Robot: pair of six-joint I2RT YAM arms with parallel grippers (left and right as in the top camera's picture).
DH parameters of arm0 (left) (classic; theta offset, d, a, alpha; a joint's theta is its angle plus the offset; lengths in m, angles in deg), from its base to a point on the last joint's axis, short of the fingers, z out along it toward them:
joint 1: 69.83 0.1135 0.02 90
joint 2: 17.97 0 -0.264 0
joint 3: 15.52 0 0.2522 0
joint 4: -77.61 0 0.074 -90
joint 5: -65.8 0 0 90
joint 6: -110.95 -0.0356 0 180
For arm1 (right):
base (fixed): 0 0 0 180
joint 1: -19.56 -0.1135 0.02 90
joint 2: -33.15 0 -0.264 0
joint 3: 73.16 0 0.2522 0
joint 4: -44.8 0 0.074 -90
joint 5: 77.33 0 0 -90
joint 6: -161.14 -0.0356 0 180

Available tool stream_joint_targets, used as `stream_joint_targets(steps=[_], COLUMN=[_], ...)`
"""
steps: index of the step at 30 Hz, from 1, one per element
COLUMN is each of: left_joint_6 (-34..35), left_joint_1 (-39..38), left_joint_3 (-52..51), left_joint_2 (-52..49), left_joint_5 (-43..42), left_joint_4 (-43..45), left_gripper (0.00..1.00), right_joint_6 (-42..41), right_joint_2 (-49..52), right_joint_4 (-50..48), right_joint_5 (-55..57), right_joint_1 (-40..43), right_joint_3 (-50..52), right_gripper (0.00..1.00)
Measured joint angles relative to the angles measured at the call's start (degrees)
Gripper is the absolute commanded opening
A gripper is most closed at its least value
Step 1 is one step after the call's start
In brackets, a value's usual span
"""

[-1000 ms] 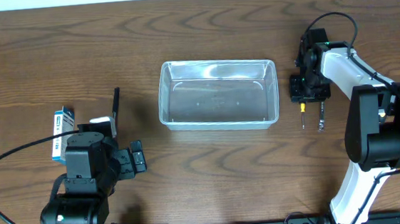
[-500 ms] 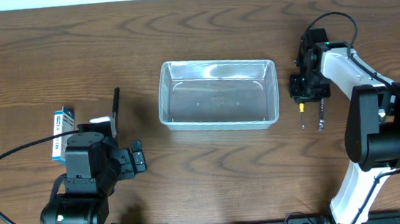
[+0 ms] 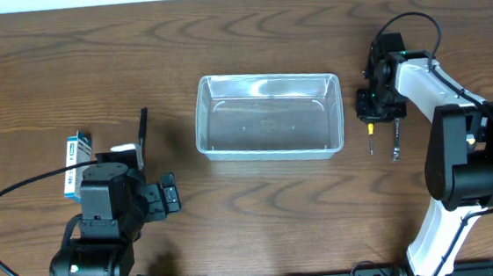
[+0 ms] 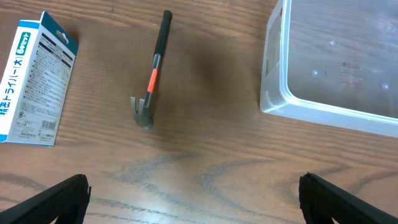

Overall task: Pack container
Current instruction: 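Close the right gripper on the screwdriver handle and lift it, then carry the screwdriver into the clear container and release it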

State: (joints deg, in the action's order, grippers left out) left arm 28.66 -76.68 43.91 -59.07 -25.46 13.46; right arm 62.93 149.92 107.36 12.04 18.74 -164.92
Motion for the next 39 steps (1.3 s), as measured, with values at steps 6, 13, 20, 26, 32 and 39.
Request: stream_joint_targets(steps=[6,13,20,26,32,39], left_joint_6=[0.02,0.00,0.00,0.02,0.00,0.00], left_joint_1=[0.00,0.00,0.00,0.00,0.00,0.00], left_joint_3=[0.00,0.00,0.02,0.00,0.02,0.00], left_joint_2=[0.00,0.00,0.00,0.00,0.00,0.00], left_joint_5=[-0.02,-0.02,0.00,0.00,0.00,0.00], left_joint_4=[-0.15,-0.17,-0.15,-0.15,-0.24,-1.90], left_gripper=[0.98,0.98,0.98,0.98,0.98,0.98], right_joint_6=[2.25,15.10,36.00,52.11,59.12,61.13], right_joint_2=[-1.46,-15.87,-20.72,-12.55,-1.88,5.79], right_joint_4=[5.57,9.49,13.73,13.09,11.91,11.93], right_joint_5=[-0.50,-1.03,-9.55,-12.74,-13.57,-14.05], right_joint_1=[-0.09,-6.08,-19.71,-28.85,-30.49,-30.47], right_joint_3=[-6.21,-17.07,-18.49,-17.00,-16.50,-16.11], right_gripper=[0.01,0.01,0.01,0.01,0.01,0.03])
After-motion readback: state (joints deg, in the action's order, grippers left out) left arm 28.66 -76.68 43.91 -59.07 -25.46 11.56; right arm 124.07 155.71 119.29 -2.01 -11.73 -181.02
